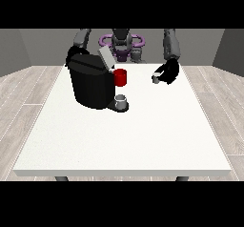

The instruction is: Insert the coffee pod into the coffee machine and close the lid

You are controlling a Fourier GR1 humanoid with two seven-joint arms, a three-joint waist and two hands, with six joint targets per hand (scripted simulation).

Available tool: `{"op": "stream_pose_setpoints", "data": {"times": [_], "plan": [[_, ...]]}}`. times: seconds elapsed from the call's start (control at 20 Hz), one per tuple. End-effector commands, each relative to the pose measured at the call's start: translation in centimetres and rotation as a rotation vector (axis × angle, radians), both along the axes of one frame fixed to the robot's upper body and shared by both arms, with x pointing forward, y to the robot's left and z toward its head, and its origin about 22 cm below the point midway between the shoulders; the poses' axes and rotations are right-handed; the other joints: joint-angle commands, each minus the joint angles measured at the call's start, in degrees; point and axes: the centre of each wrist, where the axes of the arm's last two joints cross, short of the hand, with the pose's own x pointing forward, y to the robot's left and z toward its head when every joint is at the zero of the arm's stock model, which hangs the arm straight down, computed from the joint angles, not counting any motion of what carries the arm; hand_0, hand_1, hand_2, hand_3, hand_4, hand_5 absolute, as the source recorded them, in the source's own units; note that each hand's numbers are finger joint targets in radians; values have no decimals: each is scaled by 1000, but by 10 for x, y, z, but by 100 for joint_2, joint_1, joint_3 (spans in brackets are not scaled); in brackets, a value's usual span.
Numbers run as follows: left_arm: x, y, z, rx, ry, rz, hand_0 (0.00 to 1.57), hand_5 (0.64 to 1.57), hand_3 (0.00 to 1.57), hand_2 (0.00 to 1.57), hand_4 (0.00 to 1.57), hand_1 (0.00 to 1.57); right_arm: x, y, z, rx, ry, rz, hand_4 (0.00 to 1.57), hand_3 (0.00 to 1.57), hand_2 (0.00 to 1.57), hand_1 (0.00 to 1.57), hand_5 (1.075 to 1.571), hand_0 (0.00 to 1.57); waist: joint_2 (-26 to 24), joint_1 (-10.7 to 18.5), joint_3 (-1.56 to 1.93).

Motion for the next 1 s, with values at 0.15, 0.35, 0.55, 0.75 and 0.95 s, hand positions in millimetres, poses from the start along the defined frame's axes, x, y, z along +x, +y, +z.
{"op": "stream_pose_setpoints", "data": {"times": [0.15, 0.35, 0.55, 0.75, 0.95], "plan": [[32, -11, 60, -36, -52, -80, 1243, 1571, 1315, 1327, 535, 1243, 2, 14, -8, -7, 19, 29, 490, 0, 0, 0, 1571, 0, -155, -2, -1], [37, -39, 69, -27, -33, -158, 1252, 1571, 1292, 1329, 573, 1252, -1, -2, -25, -13, 41, -12, 443, 0, 0, 0, 1571, 0, -345, 134, 1], [51, -35, 99, -35, -89, -115, 1255, 1571, 1288, 1332, 556, 1255, 2, 15, -11, -2, 1, 75, 492, 0, 0, 0, 1571, 0, -147, -277, -1], [62, -34, 135, -36, -91, -88, 1272, 1571, 1293, 1342, 548, 1272, 4, 14, -7, 13, -21, 90, 476, 0, 0, 0, 1571, 0, -89, -416, 1], [74, -37, 182, -18, -205, -33, 1072, 1571, 1232, 1218, 520, 1072, 15, 41, 19, 13, -99, 143, 500, 0, 0, 0, 1571, 0, 224, -790, 0]]}}
